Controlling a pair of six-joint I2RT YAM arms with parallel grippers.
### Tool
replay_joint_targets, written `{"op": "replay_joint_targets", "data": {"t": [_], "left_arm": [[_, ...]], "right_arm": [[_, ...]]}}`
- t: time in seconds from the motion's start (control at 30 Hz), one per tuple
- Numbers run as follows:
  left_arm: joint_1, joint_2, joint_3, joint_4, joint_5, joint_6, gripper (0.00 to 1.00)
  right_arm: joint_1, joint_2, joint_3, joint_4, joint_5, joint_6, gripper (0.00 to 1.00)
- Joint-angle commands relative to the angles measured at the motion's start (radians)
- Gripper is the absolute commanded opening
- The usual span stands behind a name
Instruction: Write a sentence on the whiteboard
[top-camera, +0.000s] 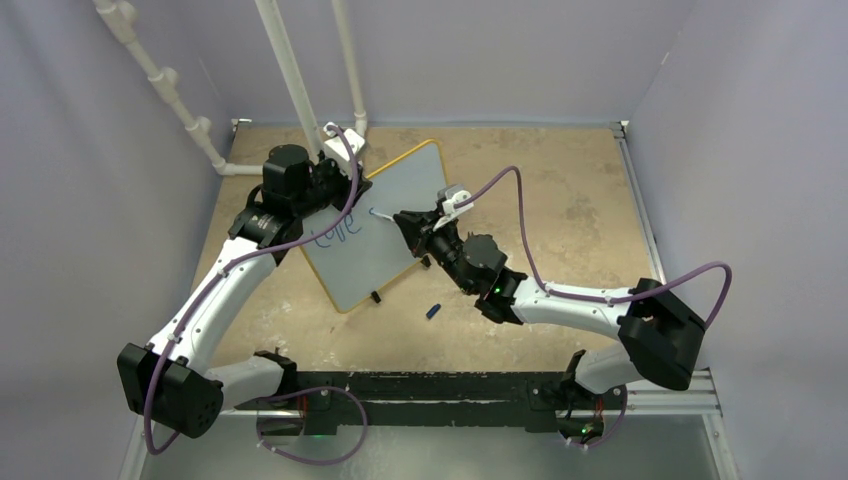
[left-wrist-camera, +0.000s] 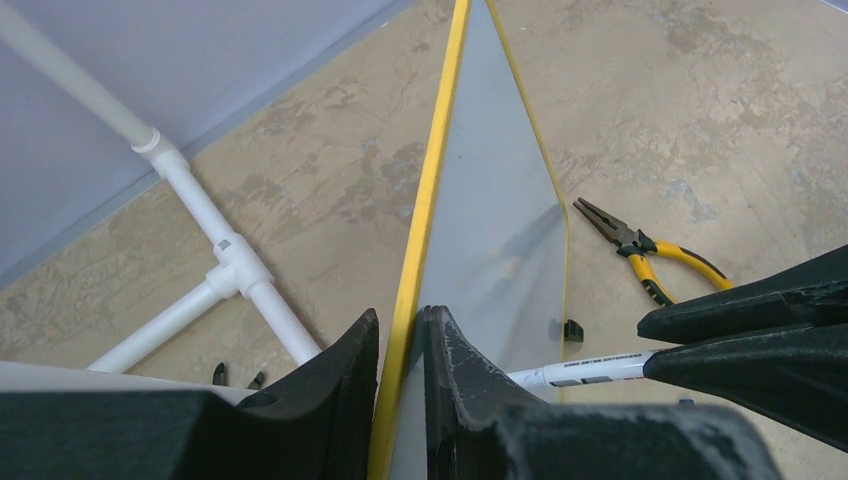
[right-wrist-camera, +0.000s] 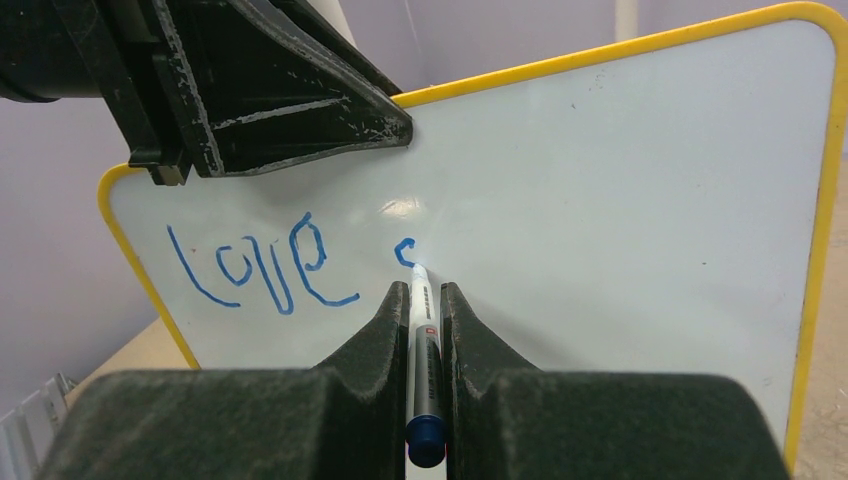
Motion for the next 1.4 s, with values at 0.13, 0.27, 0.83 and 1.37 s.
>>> {"op": "replay_joint_targets", "data": {"t": [0.13, 0.27, 0.83, 1.37], "left_arm": [[0.010, -0.014, -0.013, -0.007, -0.007, 0.006, 0.00], [0.010, -0.015, -0.013, -0.005, -0.006, 0.007, 0.00], [0.016, -0.015, -0.015, -0.004, 0.001, 0.007, 0.00], [0.021, -0.013, -0.019, -0.005, 0.017, 0.011, 0.00]], "right_arm": [[-0.008, -0.014, -0.020, -0.042, 0.057, -0.002, 0.00], [-0.007, -0.018, -0.029, -0.045, 0.036, -0.005, 0.00], [0.023, -0.006, -0.018, 0.028, -0.090, -0.017, 0.00], [0.019, -0.081, -0.011, -0.001, 0.059, -0.037, 0.00]]}}
